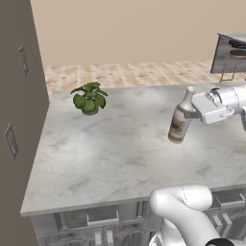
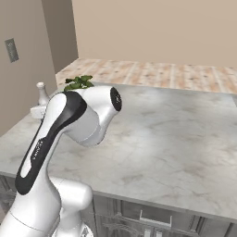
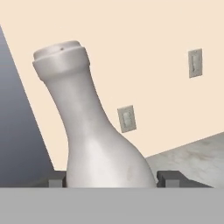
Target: Place the drinks on the dining counter in a tight cluster.
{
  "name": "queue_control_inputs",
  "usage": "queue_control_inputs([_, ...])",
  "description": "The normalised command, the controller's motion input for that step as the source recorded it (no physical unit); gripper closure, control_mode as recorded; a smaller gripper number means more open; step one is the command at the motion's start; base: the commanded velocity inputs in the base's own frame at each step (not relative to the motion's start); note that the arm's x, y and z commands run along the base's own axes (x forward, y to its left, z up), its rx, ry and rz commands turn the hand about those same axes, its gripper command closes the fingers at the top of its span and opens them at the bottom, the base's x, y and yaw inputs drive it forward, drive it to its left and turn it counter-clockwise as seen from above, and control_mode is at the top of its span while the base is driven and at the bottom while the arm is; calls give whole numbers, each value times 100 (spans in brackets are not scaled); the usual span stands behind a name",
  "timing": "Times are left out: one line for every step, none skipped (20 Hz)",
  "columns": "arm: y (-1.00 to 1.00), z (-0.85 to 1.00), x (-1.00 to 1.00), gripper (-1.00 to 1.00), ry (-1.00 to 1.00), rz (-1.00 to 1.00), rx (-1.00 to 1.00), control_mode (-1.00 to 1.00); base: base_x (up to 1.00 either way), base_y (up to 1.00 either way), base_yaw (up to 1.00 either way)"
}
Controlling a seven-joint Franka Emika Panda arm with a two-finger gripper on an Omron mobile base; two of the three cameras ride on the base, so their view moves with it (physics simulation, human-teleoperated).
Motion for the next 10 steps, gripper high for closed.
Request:
queue_control_inputs([0, 0, 0, 100, 0, 0, 0, -100, 0, 0, 0])
queue_control_inputs([0, 0, 0, 100, 0, 0, 0, -100, 0, 0, 0])
queue_control_inputs([0, 0, 0, 100, 0, 0, 0, -100, 0, 0, 0])
queue_control_inputs([0, 0, 0, 100, 0, 0, 0, -100, 0, 0, 0])
queue_control_inputs([0, 0, 0, 100, 0, 0, 0, -100, 0, 0, 0])
queue_control_inputs([0, 0, 0, 100, 0, 0, 0, -100, 0, 0, 0])
queue_control_inputs([0, 0, 0, 100, 0, 0, 0, -100, 0, 0, 0])
queue_control_inputs([0, 0, -5, 100, 0, 0, 0, -100, 0, 0, 0])
queue_control_inputs([0, 0, 0, 100, 0, 0, 0, 100, -39, -6, 0])
queue_control_inputs([0, 0, 0, 100, 0, 0, 0, 100, -64, -21, -3])
